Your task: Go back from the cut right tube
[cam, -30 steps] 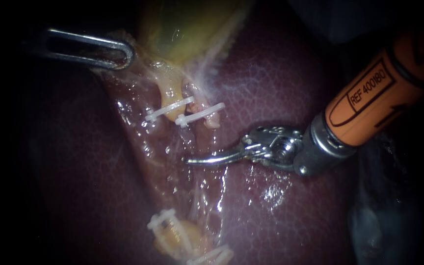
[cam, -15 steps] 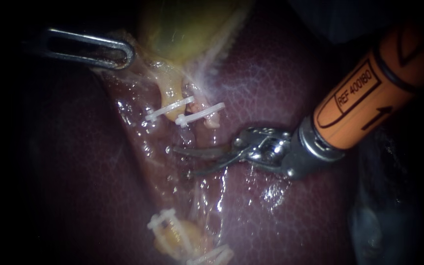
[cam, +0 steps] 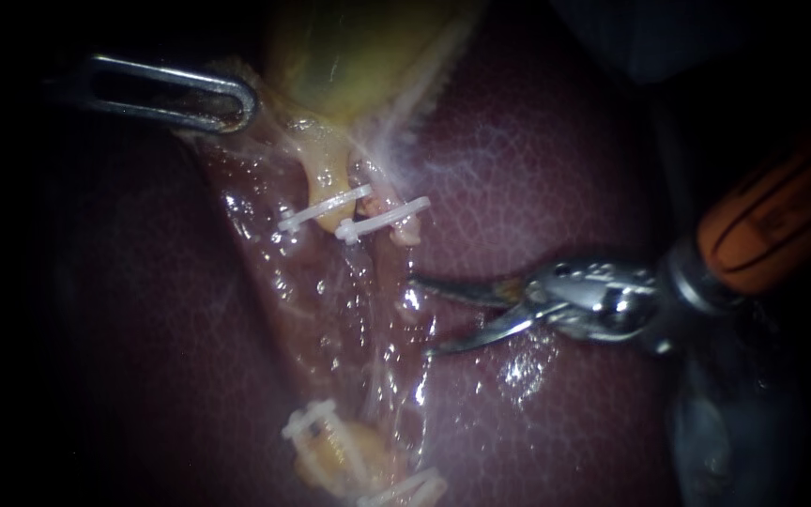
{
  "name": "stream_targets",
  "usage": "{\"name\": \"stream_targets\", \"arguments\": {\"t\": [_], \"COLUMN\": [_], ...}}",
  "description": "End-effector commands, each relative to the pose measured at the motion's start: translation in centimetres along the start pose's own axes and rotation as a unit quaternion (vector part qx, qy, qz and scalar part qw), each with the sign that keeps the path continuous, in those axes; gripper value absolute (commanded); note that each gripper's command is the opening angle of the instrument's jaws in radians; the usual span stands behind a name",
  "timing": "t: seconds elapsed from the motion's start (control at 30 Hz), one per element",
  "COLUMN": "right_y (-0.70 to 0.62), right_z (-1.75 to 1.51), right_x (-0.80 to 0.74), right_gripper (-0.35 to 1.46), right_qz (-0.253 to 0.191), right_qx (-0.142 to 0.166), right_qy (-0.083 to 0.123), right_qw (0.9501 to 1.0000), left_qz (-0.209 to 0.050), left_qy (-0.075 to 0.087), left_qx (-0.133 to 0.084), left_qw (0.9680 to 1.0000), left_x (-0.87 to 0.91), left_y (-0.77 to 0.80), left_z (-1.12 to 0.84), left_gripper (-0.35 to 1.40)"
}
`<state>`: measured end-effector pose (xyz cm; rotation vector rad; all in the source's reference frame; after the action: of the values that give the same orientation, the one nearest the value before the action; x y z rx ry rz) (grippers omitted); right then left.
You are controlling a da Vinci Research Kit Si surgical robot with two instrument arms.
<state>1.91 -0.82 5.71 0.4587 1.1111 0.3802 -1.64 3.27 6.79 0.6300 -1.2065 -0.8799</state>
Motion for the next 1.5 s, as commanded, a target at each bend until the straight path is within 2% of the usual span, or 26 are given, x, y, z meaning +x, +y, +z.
{"name": "stream_targets", "arguments": {"t": [0.03,0.1,0.2,0.4,0.53,0.63,0.73,0.97,1.1,1.23,1.5], "right_y": [-0.01,-0.03,-0.10,-0.25,-0.30,-0.30,-0.29,-0.29,-0.28,-0.27,-0.27], "right_z": [-0.07,-0.21,-0.40,-0.56,-0.56,-0.56,-0.56,-0.57,-0.57,-0.59,-0.59], "right_x": [0.03,0.11,0.20,0.39,0.43,0.42,0.42,0.42,0.41,0.40,0.40], "right_gripper": [1.44,1.44,1.44,1.44,1.44,1.44,1.44,1.44,1.44,1.44,1.44], "right_qz": [-0.015,-0.044,-0.074,-0.096,-0.102,-0.104,-0.099,-0.088,-0.087,-0.087,-0.086], "right_qx": [-0.007,-0.022,-0.038,-0.064,-0.075,-0.084,-0.092,-0.093,-0.092,-0.091,-0.085], "right_qy": [-0.025,-0.071,-0.113,-0.172,-0.198,-0.208,-0.211,-0.211,-0.211,-0.211,-0.209], "right_qw": [0.9995,0.9963,0.9901,0.9784,0.9720,0.9688,0.9681,0.9690,0.9692,0.9694,0.9704], "left_qz": [0.000,0.000,0.000,0.000,0.000,0.001,0.003,0.018,0.012,0.010,0.009], "left_qy": [0.000,0.000,0.000,0.000,0.000,-0.001,-0.001,0.021,0.030,0.032,0.032], "left_qx": [0.001,0.001,0.001,0.001,0.000,-0.001,-0.001,0.002,0.002,0.004,0.004], "left_qw": [1.0000,1.0000,1.0000,1.0000,1.0000,1.0000,1.0000,0.9996,0.9995,0.9994,0.9994], "left_x": [0.00,0.00,0.00,0.00,0.01,0.03,0.09,0.50,0.66,0.69,0.67], "left_y": [0.00,0.00,0.00,0.01,0.02,0.02,0.04,0.17,0.33,0.42,0.40], "left_z": [0.00,0.00,0.00,0.02,0.03,0.05,0.10,0.54,0.76,0.77,0.75], "left_gripper": [-0.35,-0.35,-0.35,-0.35,-0.35,-0.35,-0.35,-0.35,-0.35,-0.35,-0.35]}}
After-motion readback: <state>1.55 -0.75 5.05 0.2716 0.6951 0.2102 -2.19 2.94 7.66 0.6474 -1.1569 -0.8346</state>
